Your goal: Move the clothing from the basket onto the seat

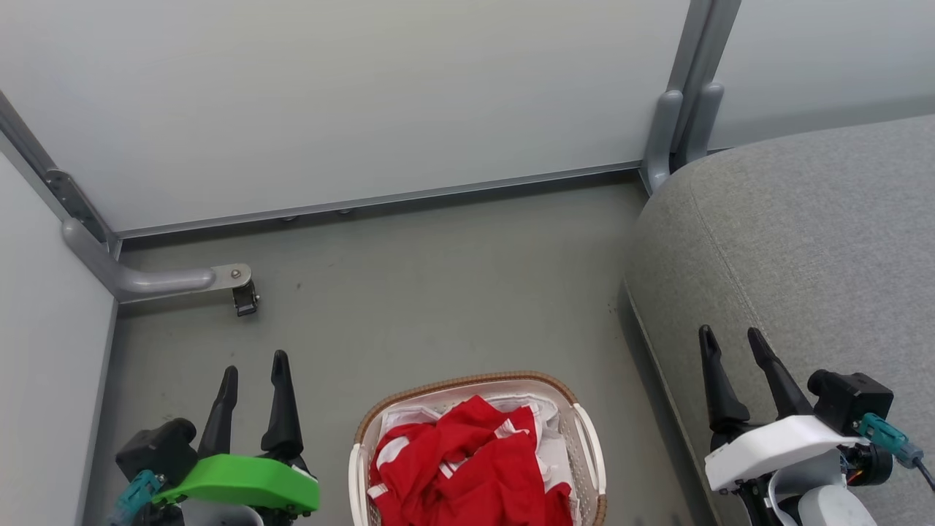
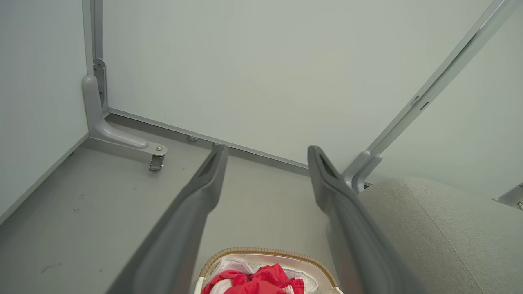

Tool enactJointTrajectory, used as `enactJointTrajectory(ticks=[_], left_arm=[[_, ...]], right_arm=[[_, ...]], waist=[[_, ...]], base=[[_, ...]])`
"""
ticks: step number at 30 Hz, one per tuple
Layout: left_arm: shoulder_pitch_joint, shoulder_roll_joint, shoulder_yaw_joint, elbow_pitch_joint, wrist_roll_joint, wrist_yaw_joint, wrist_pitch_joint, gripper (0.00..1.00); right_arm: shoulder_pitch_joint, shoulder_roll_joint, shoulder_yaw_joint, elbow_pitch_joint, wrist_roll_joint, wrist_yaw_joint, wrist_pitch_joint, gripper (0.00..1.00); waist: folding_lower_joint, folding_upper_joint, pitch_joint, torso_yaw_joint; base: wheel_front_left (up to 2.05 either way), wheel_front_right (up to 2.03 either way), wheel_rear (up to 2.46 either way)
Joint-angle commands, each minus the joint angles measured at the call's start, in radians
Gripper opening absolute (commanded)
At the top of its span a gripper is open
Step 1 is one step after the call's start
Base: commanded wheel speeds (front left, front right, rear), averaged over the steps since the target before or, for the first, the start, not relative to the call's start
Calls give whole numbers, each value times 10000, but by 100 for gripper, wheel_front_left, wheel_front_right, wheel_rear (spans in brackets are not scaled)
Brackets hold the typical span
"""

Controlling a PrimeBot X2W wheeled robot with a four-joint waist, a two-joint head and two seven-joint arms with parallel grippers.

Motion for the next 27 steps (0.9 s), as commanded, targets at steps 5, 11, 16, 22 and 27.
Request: enactJointTrajectory(ticks=[5,11,16,22,27], left_arm=[[95,85,-109,46,540,94,-168,100],[123,89,-200,246,915,155,-296,100],[162,92,-263,424,1151,183,-391,100],[178,94,-345,600,1451,208,-521,100],[176,96,-394,706,1638,235,-624,100]], right_arm=[[111,-67,48,-60,-619,3,-179,100],[152,-73,117,-61,-1146,3,-308,100],[195,-78,177,-48,-1587,3,-412,100],[240,-84,224,-18,-2064,2,-544,100],[238,-90,258,-42,-2429,2,-641,100]], waist=[[0,0,3,20],[0,0,7,40],[0,0,5,59],[0,0,9,85],[0,0,27,100]], base=[[0,0,0],[0,0,0],[0,0,0],[0,0,0],[0,0,0]])
